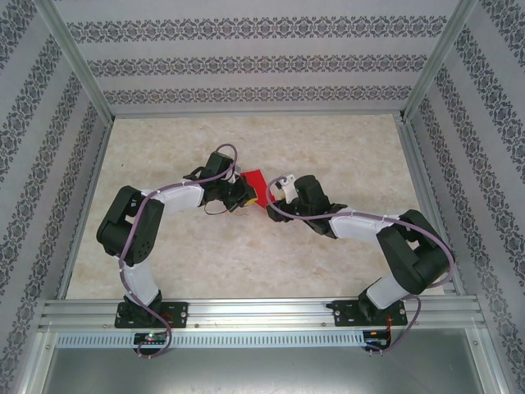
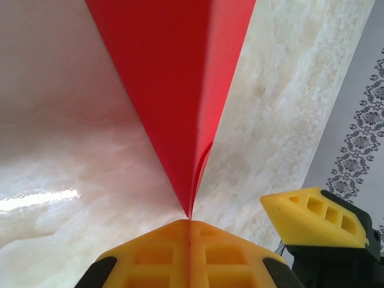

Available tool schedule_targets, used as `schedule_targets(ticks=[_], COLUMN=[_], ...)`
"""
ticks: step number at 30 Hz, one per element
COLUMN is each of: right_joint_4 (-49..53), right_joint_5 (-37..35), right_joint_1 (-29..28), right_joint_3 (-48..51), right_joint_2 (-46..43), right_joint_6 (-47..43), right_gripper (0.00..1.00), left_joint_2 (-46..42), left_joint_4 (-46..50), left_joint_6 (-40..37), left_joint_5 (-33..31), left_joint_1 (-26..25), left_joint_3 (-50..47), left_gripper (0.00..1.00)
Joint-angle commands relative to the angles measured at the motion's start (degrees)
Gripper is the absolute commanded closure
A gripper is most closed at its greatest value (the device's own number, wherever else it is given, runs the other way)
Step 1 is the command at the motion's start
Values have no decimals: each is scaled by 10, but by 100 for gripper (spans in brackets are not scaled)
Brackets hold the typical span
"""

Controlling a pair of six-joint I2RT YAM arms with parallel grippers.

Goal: Fold a paper plane with a square sheet of paper (pick it up from the middle)
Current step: Fold the wing for the fifth time at the center of the table.

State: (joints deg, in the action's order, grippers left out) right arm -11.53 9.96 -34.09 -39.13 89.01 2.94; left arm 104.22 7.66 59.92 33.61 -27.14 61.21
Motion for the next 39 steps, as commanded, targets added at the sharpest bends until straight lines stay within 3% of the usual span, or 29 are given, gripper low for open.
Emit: schedule_targets(ticks=[1,14,20,34,39], right_joint_4=[-31,-124,-179,-184,-171], right_joint_5=[-29,-136,-166,-129,-96], right_joint_1=[-19,-84,-85,-86,-81], right_joint_3=[2,2,3,11,8], right_joint_2=[16,96,124,134,126], right_joint_6=[-70,-124,-138,-161,-144], right_gripper=[39,40,47,79,88], left_joint_2=[-14,-4,-4,-10,-28], left_joint_4=[19,26,28,44,76], left_joint_6=[-1,7,12,15,-8], left_joint_5=[-4,-7,-6,-5,-15], left_joint_1=[-6,-6,-6,6,28], left_joint_3=[-4,4,4,15,22], left_gripper=[96,96,96,89,76])
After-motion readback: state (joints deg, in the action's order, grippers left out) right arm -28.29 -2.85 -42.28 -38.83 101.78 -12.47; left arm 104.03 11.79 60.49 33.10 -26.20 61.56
